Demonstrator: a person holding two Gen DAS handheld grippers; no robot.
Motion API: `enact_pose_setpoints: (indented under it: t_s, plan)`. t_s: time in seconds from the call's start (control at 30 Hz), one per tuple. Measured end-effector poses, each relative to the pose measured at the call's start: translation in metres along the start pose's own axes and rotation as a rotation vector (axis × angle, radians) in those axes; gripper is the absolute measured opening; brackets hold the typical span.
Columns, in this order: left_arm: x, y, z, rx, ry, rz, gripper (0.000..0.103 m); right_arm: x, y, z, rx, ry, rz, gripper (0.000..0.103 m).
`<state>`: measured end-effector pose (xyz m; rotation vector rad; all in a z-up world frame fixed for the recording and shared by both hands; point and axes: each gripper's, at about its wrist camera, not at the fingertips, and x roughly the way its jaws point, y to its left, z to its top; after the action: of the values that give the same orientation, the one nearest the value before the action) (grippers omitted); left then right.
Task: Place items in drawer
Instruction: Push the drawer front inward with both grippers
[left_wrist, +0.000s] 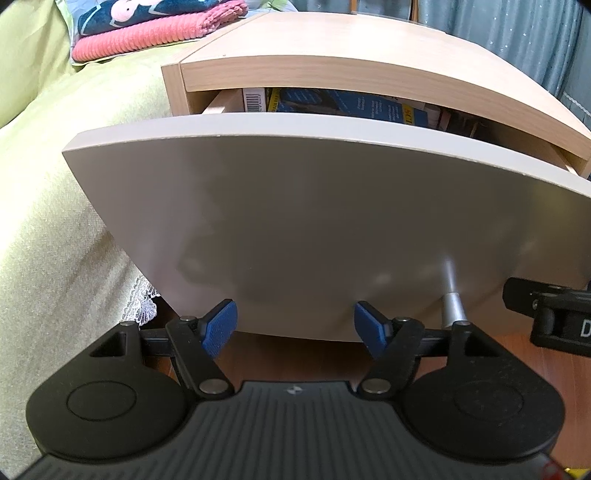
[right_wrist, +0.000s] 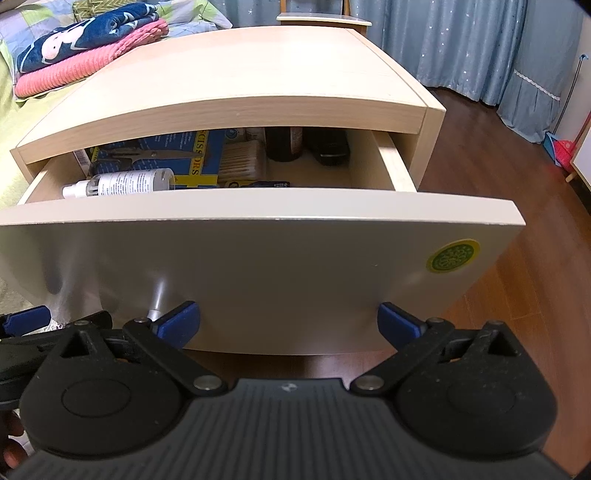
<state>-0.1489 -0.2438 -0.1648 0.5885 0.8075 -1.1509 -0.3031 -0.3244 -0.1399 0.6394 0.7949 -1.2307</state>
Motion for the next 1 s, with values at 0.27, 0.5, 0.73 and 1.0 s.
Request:
enact_pose_setpoints:
  t_s: [0.27,0.5,0.73,1.0]
  plan:
    - [-0.0007,0.0017,0.0018,-0.009,-0.009,0.001,0.073,0.0005,0.0009,-0.0013,-0.002,-0.007,-0.002,0.102]
    - [-0.0002,0.0022,0.0044,-0.012,-0.009,0.000,0.074,0.0012,0.0017,-0.0017,-0.004,-0.011,-0.003,0.102]
    - [-0.0011,0.0020,0.0063,-0.011,-0.009,0.001,0.074,0.0009,0.0020,-0.0025,-0.008,-0.014,-0.005,0.102]
    - [-0.0012,0.0013,0.0076,-0.006,-0.011,0.004,0.074,0.0006,0.0019,-0.0028,-0.010,-0.021,-0.006,0.102]
